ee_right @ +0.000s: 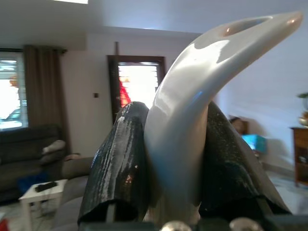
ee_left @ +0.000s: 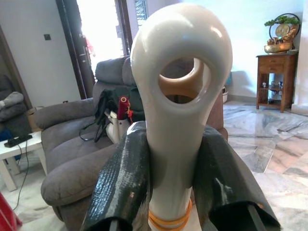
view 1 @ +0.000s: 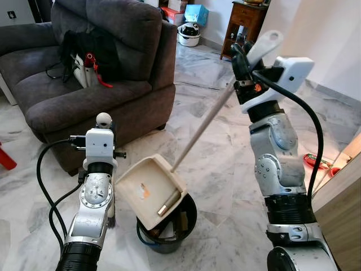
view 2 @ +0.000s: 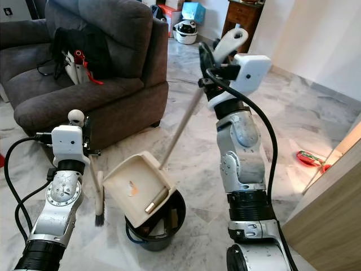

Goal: Sweep floor

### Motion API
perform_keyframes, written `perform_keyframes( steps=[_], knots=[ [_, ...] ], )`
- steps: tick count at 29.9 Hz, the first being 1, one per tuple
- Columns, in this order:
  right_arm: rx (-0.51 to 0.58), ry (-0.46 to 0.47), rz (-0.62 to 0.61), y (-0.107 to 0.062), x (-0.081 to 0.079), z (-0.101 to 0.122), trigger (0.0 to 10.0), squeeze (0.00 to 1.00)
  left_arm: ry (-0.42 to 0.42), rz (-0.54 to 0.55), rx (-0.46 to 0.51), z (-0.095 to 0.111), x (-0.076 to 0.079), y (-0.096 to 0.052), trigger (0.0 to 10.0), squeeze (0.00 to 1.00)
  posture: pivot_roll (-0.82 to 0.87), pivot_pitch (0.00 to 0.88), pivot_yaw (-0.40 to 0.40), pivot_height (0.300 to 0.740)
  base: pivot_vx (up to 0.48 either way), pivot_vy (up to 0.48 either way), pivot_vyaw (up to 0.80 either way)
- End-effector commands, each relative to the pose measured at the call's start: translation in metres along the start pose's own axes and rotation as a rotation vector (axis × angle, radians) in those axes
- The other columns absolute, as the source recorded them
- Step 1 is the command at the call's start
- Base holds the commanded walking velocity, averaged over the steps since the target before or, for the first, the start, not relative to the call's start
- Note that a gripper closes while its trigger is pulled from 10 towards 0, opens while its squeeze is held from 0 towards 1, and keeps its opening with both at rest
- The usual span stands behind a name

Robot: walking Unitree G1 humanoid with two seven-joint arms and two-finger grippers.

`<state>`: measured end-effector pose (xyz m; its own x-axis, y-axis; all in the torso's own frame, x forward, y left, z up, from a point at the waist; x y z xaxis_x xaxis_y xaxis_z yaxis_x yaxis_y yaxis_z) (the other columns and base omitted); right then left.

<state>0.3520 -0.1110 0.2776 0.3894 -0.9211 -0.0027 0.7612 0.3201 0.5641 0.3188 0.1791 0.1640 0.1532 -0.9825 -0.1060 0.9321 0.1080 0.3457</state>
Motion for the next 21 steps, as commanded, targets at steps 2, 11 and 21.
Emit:
perform_keyframes(
  steps=[2, 11, 21],
  knots=[
    [0.107, -0.019, 0.079, 0.006, -0.012, 0.018, 10.0, 0.0, -0.003, -0.017, 0.074, 0.015, 0.003, 0.002, 10.0, 0.0, 0.09, 0.0, -0.1, 0.74, 0.0, 0.0, 0.0],
    [0.121, -0.013, 0.173, 0.003, -0.034, 0.015, 10.0, 0.0, -0.008, -0.018, 0.074, 0.015, 0.004, 0.001, 10.0, 0.0, 0.09, 0.0, -0.101, 0.74, 0.0, 0.0, 0.0],
    [0.195, -0.053, 0.26, 0.0, -0.055, 0.021, 10.0, 0.0, -0.005, -0.016, 0.076, 0.015, 0.004, 0.001, 10.0, 0.0, 0.1, 0.0, -0.105, 0.74, 0.0, 0.0, 0.0]
  ],
)
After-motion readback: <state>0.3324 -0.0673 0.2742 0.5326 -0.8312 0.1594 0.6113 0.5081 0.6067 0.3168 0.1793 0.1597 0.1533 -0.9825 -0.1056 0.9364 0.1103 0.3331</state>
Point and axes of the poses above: a point about 5 cm out from each wrist's last joint towards the gripper, its own y axis pointing out of the wrist towards the gripper, its own z axis along the axis of the wrist's last joint, x = y × z, the point moved 1 cm from there along y, pointing out of the wrist towards the gripper, and after that the axes turned 6 degrees about -y, right-handed, at the moved point
